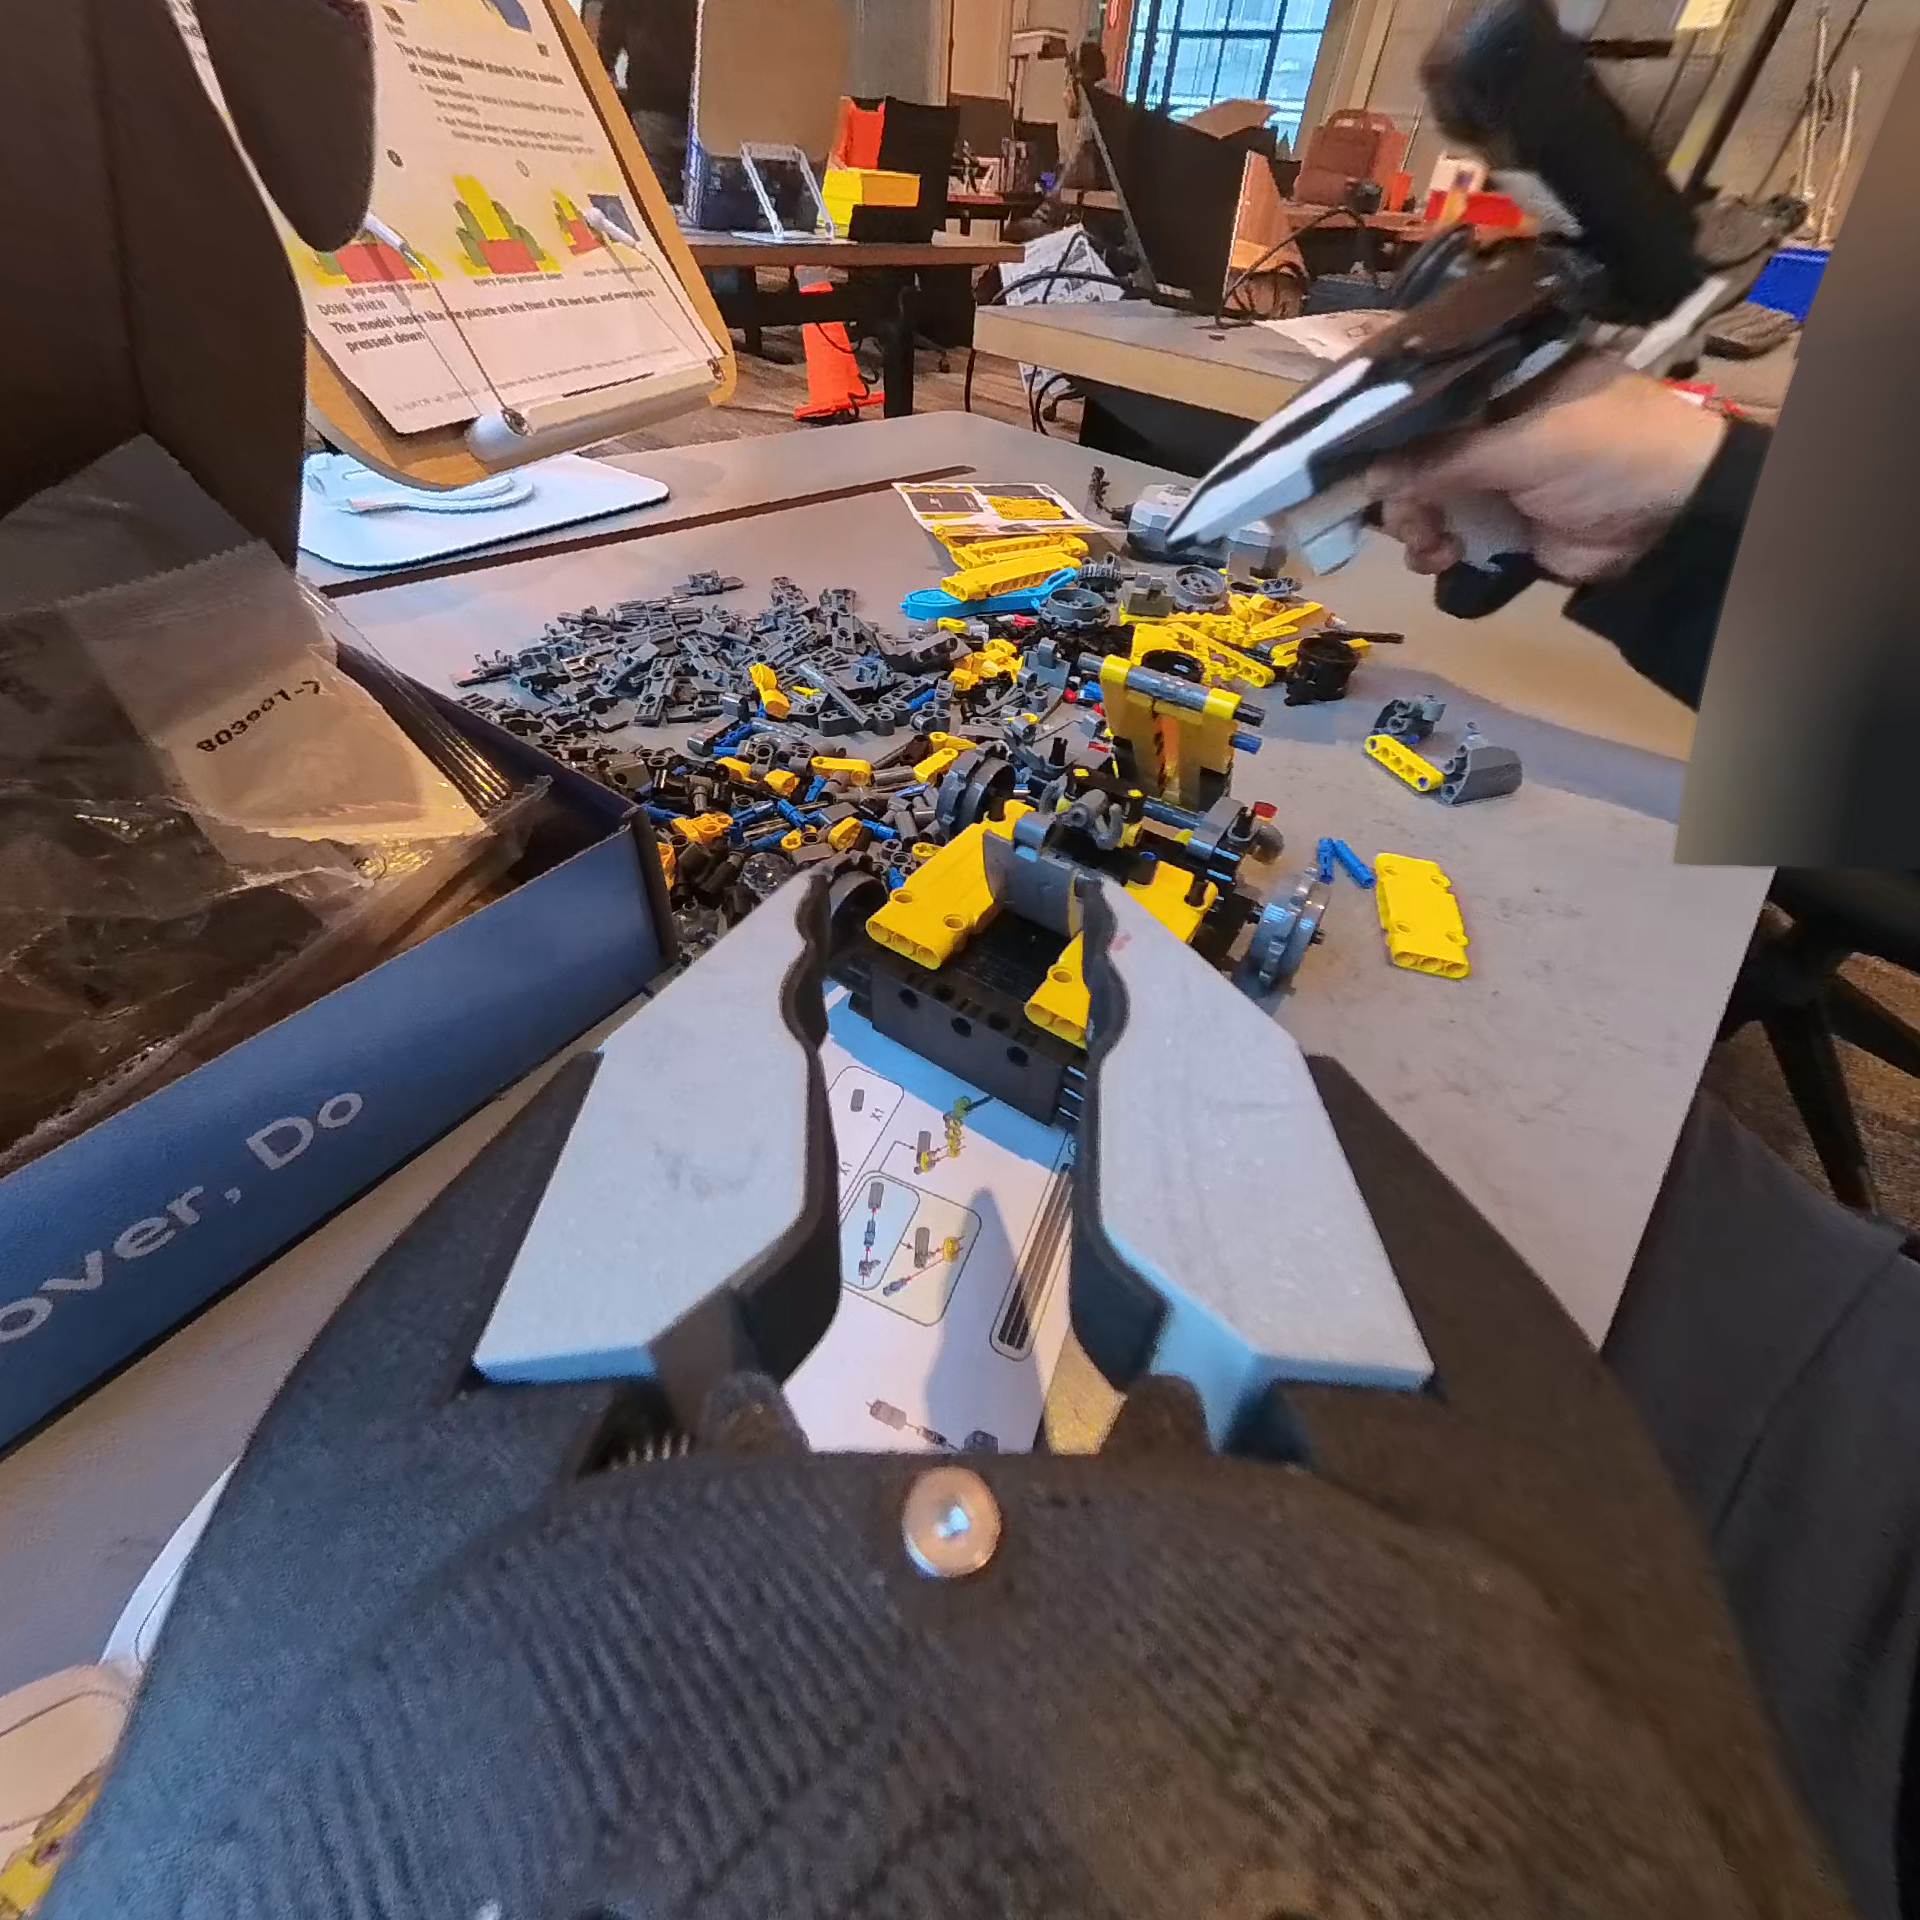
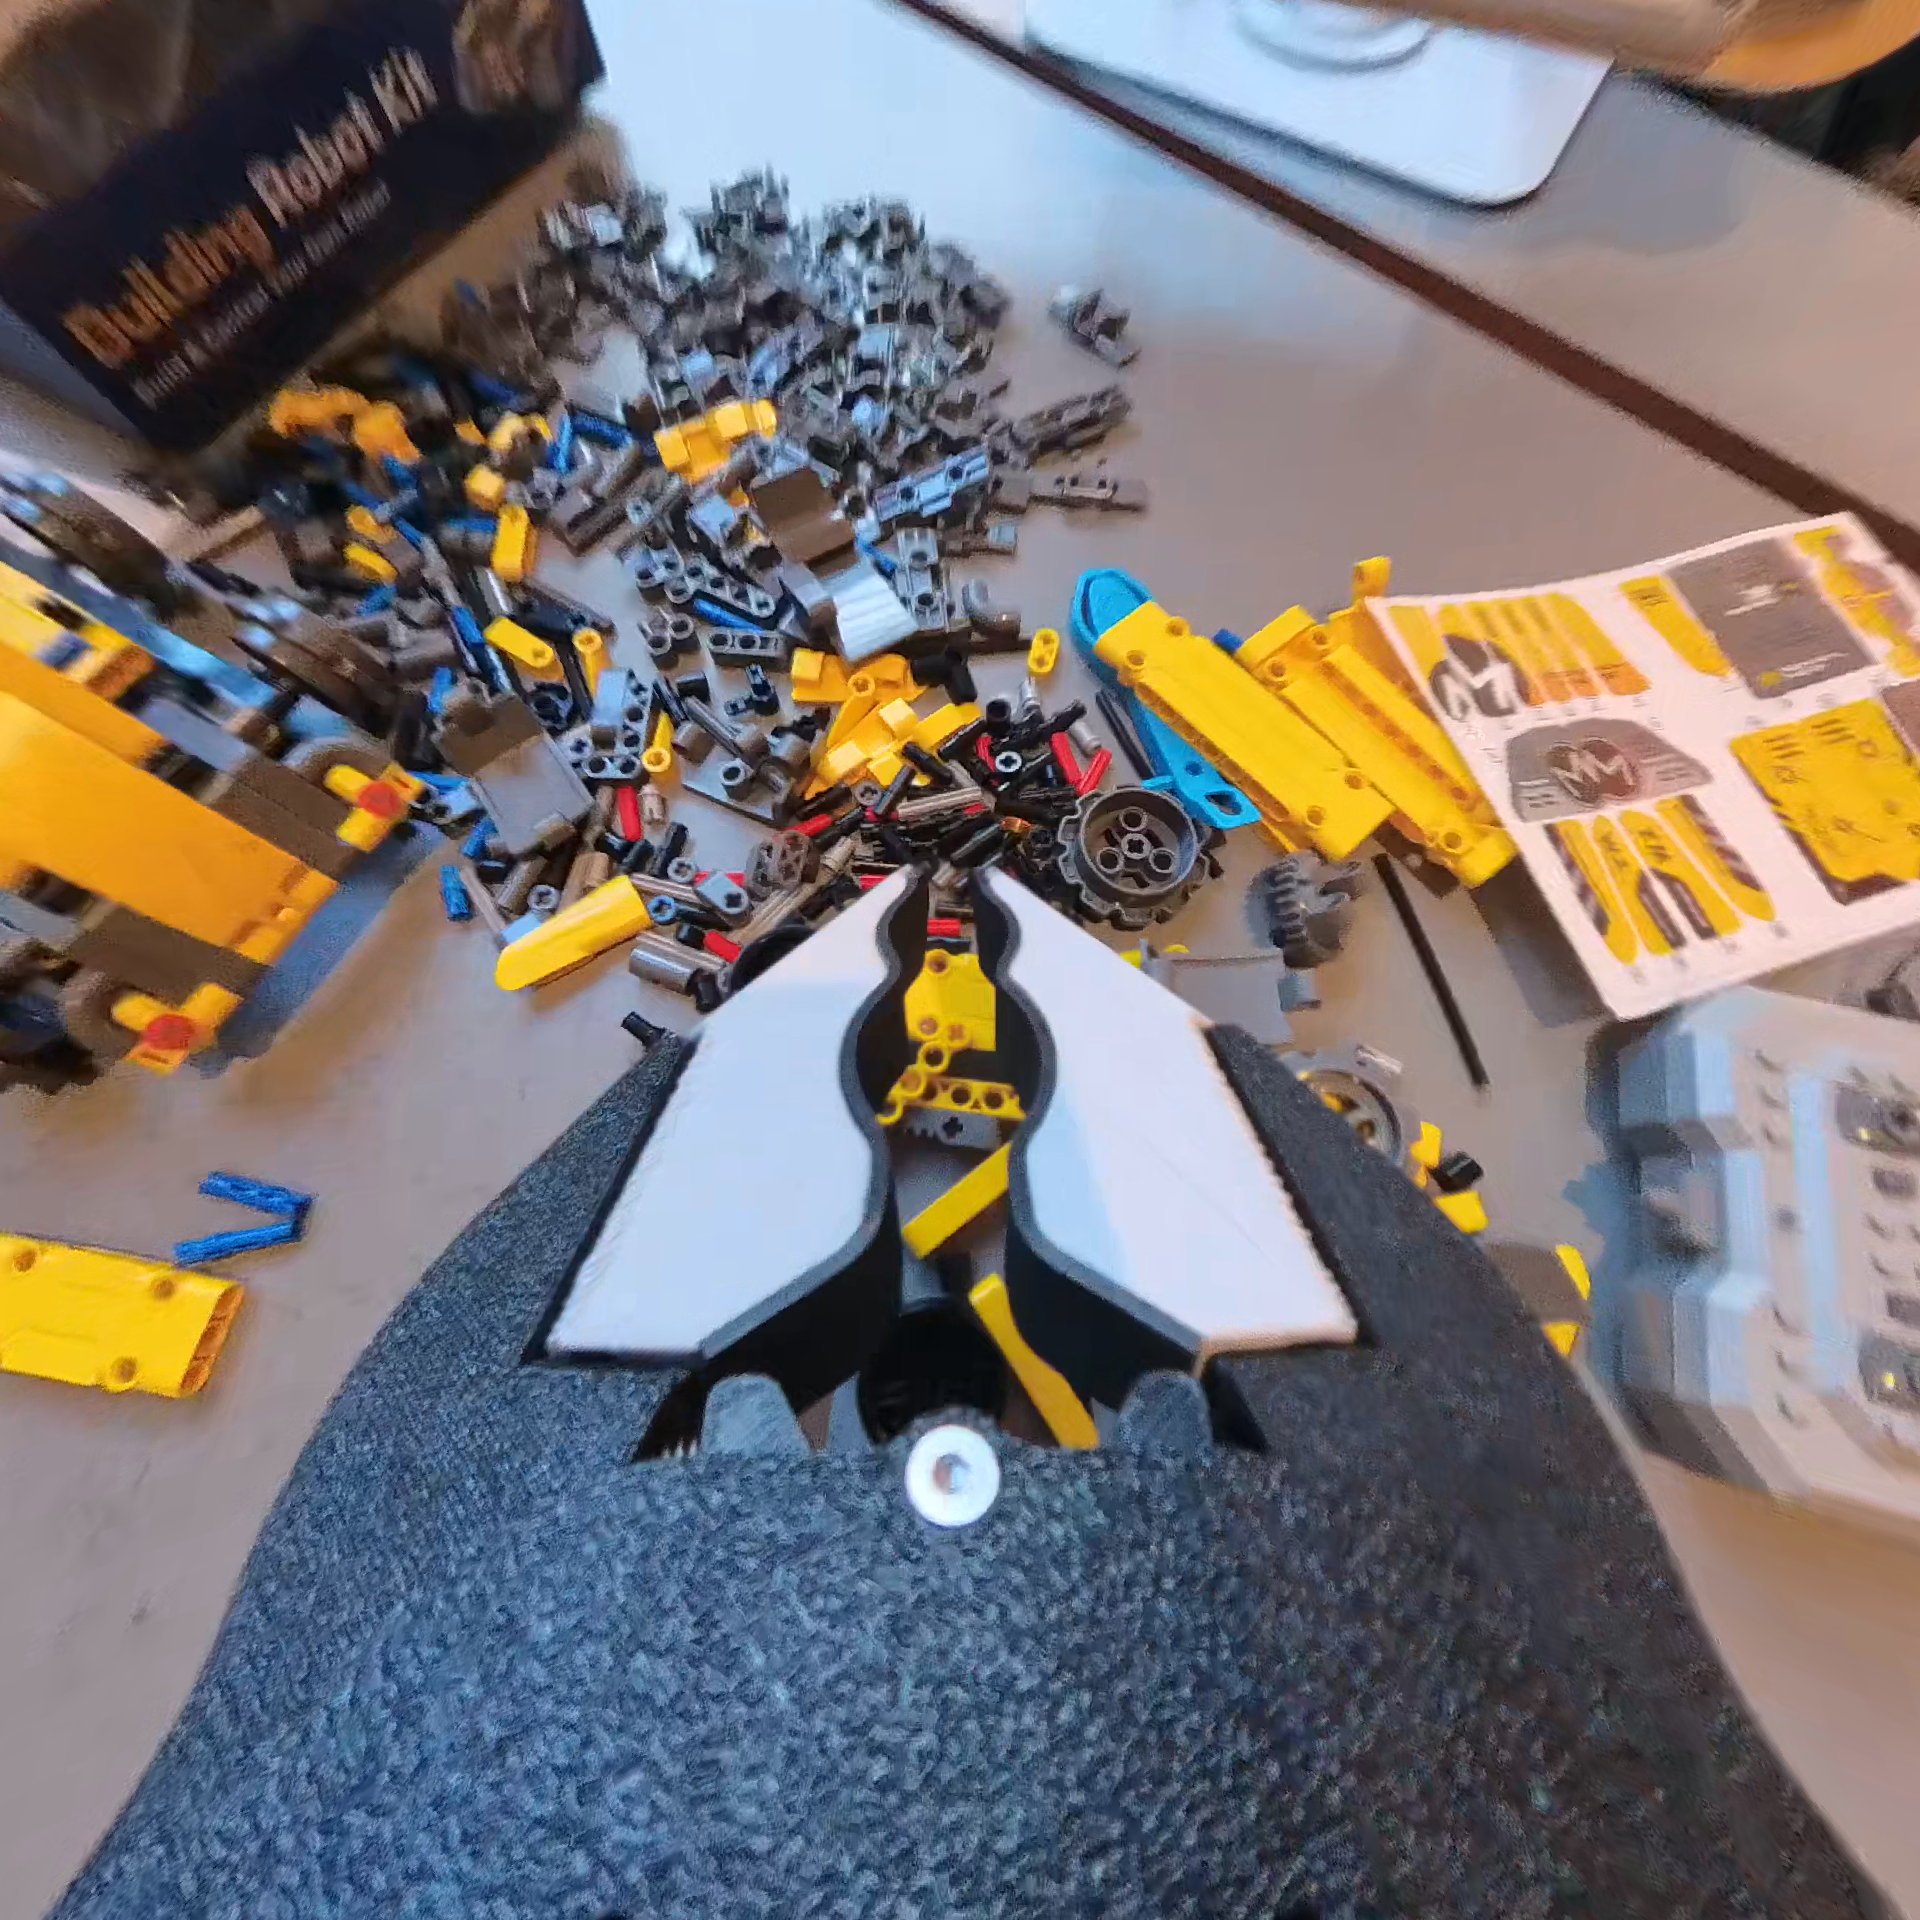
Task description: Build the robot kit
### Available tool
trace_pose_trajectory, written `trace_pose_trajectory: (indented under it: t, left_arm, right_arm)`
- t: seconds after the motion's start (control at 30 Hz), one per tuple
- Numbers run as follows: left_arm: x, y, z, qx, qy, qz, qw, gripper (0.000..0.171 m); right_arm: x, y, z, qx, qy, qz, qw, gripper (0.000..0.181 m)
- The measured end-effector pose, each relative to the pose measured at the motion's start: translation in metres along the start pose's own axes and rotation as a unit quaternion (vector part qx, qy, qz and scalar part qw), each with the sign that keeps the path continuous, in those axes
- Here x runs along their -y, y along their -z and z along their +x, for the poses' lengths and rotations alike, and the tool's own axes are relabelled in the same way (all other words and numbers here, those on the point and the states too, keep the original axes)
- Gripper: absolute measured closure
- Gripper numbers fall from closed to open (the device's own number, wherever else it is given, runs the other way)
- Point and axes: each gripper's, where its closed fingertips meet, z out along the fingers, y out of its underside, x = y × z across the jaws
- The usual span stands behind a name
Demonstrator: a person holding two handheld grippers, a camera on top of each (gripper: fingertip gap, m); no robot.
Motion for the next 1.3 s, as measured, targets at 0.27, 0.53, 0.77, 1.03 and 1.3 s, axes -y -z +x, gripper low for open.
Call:
trace_pose_trajectory:
  t: [0.27,0.53,0.77,1.03,1.3]
  left_arm:
    - [0.0,0.0,-0.001,-0.005,0.008,0.0,1.0,0.125]
    - [0.0,0.0,0.001,-0.009,0.007,0.001,1.0,0.126]
    - [-0.001,-0.001,0.0,-0.018,0.02,-0.004,1.0,0.128]
    - [0.0,0.0,0.0,-0.022,0.022,0.0,1.0,0.128]
    - [0.0,-0.001,0.001,-0.021,0.018,-0.002,1.0,0.127]
  right_arm:
    - [-0.007,-0.047,-0.003,0.049,0.091,-0.095,0.99,0.165]
    - [-0.016,-0.059,0.006,0.083,0.176,-0.14,0.971,0.162]
    - [-0.017,-0.065,0.001,0.116,0.189,-0.142,0.965,0.174]
    - [-0.008,-0.028,-0.028,0.125,0.21,-0.111,0.963,0.176]
    - [-0.039,0.008,-0.114,0.197,0.273,-0.127,0.933,0.176]
